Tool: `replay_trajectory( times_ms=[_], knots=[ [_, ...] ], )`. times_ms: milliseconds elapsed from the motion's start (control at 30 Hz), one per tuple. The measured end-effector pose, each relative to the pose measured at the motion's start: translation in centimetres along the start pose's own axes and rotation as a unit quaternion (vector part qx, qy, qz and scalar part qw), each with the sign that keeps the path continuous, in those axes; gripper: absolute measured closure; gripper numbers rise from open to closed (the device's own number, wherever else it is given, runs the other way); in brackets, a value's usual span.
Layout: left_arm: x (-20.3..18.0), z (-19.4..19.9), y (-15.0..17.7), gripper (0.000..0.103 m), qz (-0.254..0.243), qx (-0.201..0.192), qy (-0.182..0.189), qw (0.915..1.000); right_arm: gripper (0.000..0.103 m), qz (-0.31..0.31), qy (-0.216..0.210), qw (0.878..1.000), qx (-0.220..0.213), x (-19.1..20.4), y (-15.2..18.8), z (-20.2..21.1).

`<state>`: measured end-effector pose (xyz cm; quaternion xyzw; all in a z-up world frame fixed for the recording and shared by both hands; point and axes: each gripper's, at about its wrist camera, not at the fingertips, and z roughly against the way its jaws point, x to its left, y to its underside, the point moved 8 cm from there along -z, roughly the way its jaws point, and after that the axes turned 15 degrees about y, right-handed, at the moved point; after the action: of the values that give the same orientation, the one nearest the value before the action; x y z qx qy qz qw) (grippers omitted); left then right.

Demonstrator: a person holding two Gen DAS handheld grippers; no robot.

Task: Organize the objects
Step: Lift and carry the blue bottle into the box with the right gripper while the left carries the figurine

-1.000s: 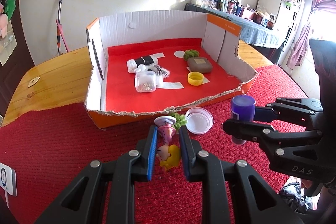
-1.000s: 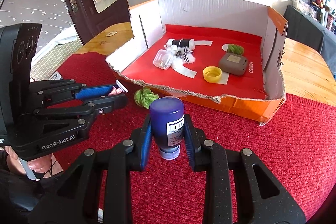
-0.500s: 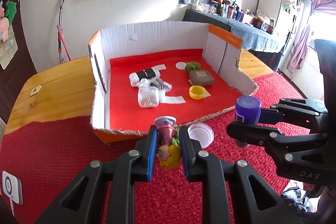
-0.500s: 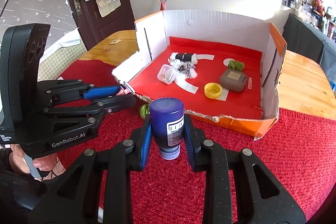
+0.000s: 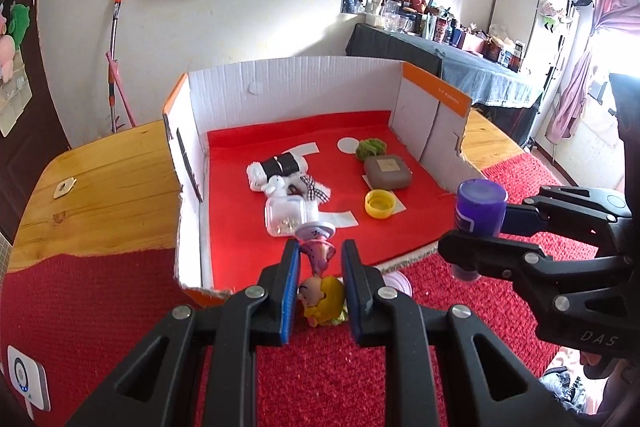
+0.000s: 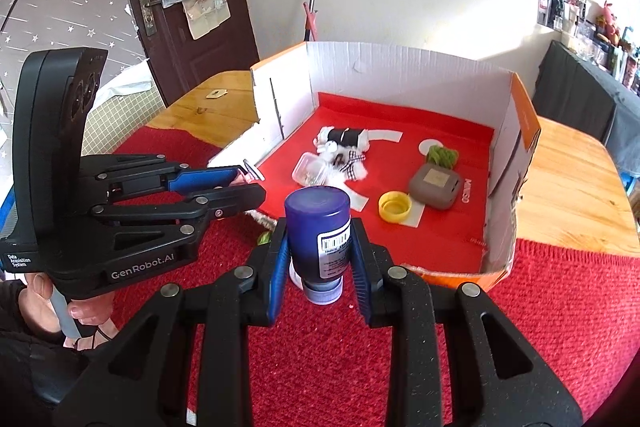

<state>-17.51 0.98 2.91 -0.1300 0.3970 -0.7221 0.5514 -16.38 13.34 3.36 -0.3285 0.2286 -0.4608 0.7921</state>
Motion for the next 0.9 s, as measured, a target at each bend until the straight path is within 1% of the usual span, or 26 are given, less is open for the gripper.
replay_trajectory(
  times_ms=[500, 900],
  knots=[
    [1.1, -1.0, -1.7, 0.081, 0.005, -0.003, 0.006, 1.0000, 0.076, 0.006, 0.008, 1.000, -0.005, -0.5, -1.8, -1.2],
    [2.2, -2.8, -1.8, 0.081, 0.015, 0.011, 0.015, 0.9997, 0.076, 0.004, 0.021, 1.000, 0.017, -1.4, -1.6, -3.7]
  ],
)
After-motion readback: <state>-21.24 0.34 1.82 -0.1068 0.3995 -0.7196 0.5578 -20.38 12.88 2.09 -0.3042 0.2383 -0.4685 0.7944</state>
